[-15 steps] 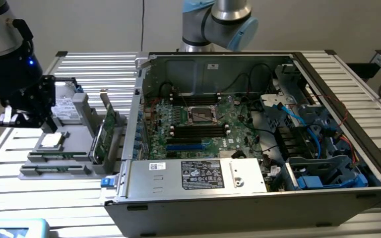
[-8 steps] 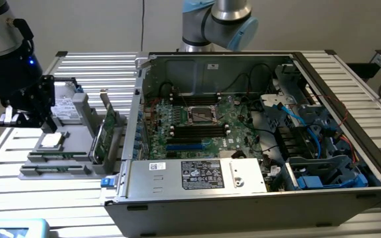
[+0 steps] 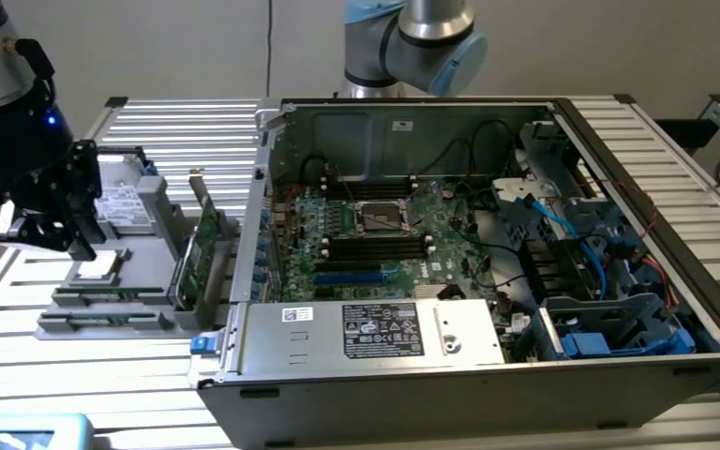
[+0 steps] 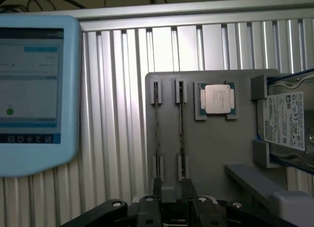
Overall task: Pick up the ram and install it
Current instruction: 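Pick up the ram and move it above insertion slot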
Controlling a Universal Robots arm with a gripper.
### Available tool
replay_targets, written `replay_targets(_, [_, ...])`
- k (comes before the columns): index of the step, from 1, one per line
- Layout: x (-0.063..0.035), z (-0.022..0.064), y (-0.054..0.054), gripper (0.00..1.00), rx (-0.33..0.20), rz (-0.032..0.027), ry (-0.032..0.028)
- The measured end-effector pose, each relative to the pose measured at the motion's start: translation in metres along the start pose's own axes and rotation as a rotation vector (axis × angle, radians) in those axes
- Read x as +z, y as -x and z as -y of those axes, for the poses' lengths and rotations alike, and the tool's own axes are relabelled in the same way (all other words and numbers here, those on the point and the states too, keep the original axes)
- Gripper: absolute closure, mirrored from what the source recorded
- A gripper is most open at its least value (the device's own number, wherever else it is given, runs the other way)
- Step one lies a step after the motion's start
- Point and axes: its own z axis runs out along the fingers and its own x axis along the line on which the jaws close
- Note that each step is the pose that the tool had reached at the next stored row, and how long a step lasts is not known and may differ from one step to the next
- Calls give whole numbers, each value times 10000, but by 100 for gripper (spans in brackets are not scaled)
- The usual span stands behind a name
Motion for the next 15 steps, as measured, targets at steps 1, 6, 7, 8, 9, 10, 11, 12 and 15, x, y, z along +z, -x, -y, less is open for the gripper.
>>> replay_targets(1, [12,-39,-3,69,-1,-3,-21])
replay_targets(6, [102,-105,-14,69,-2,0,-57])
replay_targets(7, [121,-105,-17,69,-1,0,-58])
replay_targets(8, [139,-105,-17,69,0,0,-58])
replay_targets(9, [156,-105,-17,69,1,0,-58])
replay_targets(10, [176,-104,-17,69,1,0,-59])
replay_targets(11, [194,-104,-18,69,1,0,-58])
replay_targets(12, [212,-103,-19,69,0,0,-58])
replay_targets(15, [267,-102,-25,69,0,0,-58])
